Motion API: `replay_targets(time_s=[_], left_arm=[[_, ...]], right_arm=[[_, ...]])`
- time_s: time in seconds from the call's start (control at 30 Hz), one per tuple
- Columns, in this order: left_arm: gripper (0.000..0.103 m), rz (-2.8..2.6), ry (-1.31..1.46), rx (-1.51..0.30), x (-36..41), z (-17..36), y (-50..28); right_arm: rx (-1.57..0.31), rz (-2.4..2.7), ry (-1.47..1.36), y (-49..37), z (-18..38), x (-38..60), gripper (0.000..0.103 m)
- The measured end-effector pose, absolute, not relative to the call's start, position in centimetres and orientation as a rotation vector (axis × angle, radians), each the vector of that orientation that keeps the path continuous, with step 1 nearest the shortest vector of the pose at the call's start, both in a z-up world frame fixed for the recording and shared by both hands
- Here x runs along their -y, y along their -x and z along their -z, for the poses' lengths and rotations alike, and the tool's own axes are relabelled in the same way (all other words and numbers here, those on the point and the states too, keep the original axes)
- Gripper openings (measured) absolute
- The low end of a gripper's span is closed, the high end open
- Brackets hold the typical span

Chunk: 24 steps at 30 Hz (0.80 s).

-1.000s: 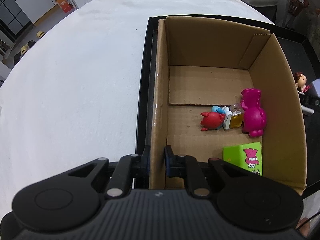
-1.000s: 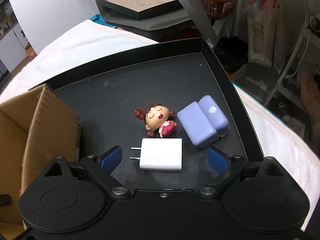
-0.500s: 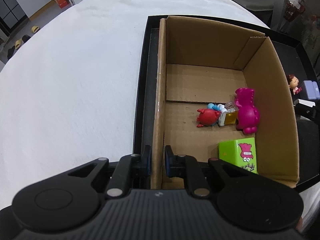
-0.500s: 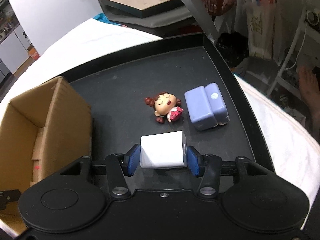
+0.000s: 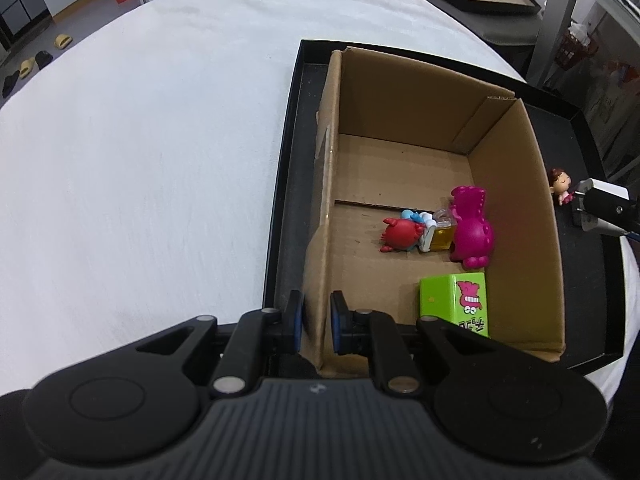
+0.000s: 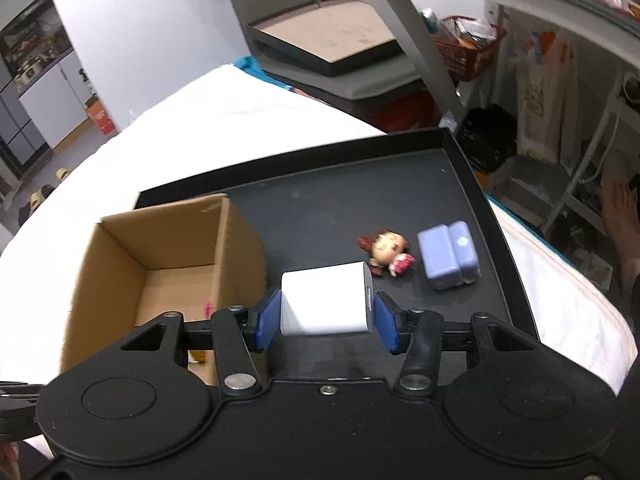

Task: Organize rigid objects
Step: 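Move the right gripper to the white charger and close on it, then carry the white charger over the box and open the right gripper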

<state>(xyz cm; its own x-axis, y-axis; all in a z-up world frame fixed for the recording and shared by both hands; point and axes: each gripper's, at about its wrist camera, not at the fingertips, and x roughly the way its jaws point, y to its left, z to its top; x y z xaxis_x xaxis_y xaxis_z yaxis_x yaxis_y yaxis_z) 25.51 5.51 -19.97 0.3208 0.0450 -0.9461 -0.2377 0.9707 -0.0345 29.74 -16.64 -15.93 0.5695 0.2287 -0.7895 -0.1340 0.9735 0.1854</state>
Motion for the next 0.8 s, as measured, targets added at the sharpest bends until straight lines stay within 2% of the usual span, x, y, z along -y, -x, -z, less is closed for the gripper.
replay_targets(time_s=[0.27, 0.37, 0.43, 0.53, 0.8], left_arm=[[0.018, -0.169, 0.261, -1.222, -6.8, 19.7, -25.1], [0.026, -0.175, 0.289, -1.221, -7.3, 19.6, -24.9], [0.039, -0.18, 0.301, -1.222, -7.6, 19.6, -24.9], [0.047, -0.176, 0.313, -1.214, -8.0, 19.6, -24.7], [0.05, -0.183, 0.351, -1.219, -9.0, 19.9, -24.5]], right_arm=[[-0.928, -0.28, -0.079, -29.2, 14.1, 14.0, 0.049], [-0.923, -0.299, -0.068, -29.2, 13.5, 12.9, 0.049], [-0.924, -0.311, -0.06, -29.3, 13.2, 12.1, 0.049], [-0.929, -0.331, -0.046, -29.4, 13.1, 11.0, 0.049], [-0.942, -0.382, -0.014, -30.0, 12.7, 8.0, 0.049]])
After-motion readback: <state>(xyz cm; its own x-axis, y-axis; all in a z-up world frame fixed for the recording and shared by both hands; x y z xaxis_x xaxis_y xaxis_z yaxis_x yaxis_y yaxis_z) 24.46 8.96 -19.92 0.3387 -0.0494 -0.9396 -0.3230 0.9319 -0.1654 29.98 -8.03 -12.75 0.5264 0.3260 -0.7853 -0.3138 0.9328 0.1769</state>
